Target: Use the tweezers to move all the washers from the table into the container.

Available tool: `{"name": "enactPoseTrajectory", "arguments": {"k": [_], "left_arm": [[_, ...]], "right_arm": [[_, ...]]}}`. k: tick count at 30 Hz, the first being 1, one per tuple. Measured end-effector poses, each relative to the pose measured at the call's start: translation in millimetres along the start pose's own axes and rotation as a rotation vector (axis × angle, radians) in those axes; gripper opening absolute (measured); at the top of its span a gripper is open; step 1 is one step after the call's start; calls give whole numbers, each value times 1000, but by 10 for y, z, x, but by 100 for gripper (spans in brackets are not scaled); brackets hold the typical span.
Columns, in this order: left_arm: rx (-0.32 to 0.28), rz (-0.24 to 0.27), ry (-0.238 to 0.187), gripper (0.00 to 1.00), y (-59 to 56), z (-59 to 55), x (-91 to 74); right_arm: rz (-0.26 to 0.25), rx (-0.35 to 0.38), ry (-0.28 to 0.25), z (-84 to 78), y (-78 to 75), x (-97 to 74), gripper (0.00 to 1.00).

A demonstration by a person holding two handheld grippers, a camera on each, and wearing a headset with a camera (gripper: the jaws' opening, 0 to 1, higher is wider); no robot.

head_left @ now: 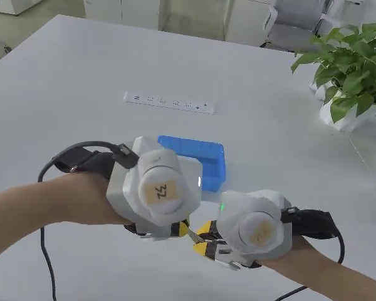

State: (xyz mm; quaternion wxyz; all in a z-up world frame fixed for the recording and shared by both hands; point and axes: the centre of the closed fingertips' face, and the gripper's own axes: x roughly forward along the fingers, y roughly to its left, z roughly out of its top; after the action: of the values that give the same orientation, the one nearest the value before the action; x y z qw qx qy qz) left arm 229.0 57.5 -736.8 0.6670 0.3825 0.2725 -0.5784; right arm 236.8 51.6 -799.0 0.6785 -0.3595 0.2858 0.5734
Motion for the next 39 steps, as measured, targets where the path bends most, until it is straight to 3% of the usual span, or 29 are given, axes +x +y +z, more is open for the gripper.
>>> {"name": "enactPoseTrajectory", "arguments": {"k": [6, 10, 12, 15, 17, 19, 21, 23, 27, 29, 32, 35, 36, 37, 38, 39], "left_arm": [[-21, 6, -57, 0, 12, -141, 289], [-37, -8, -44, 0, 14, -272, 477], [-51, -12, -13, 0, 33, -386, 547], [-74, -16, -14, 0, 60, -473, 610], [-108, -23, 4, 0, 56, -546, 650], [-106, -22, 18, 0, 57, -618, 703], [-119, -12, 34, 0, 65, -687, 742], [-135, -5, 35, 0, 69, -728, 792], [-147, -11, 84, 0, 64, -848, 871], [-159, -16, 87, 0, 59, -855, 883], [-148, -8, 109, 0, 61, -881, 906], [-174, -17, 124, 0, 23, -921, 950], [-182, -10, 123, 0, 21, -932, 963], [-172, -5, 94, 0, 28, -900, 960], [-187, 2, 112, 0, 24, -934, 944], [-202, 8, 101, 0, 27, -926, 947]], "right_arm": [[-19, 57, 48, -236, -55, 139, 5], [-25, 107, 80, -396, -56, 260, 6], [-26, 149, 72, -420, -78, 297, 7], [-41, 269, 47, -413, -140, 311, 10], [-48, 305, 27, -401, -174, 272, 14], [-77, 370, 1, -393, -212, 201, 17], [-98, 494, -46, -383, -218, 125, 22], [-104, 563, -79, -393, -179, 52, 28], [-141, 605, -113, -373, -189, -113, 33], [-154, 641, -124, -333, -193, -186, 36], [-180, 681, -180, -219, -196, -284, 38], [-192, 686, -187, -187, -190, -340, 43], [-207, 683, -187, -188, -204, -370, 44], [-214, 682, -189, -187, -213, -388, 44], [-222, 687, -198, -185, -235, -418, 45], [-226, 693, -202, -187, -249, -430, 46]]}}
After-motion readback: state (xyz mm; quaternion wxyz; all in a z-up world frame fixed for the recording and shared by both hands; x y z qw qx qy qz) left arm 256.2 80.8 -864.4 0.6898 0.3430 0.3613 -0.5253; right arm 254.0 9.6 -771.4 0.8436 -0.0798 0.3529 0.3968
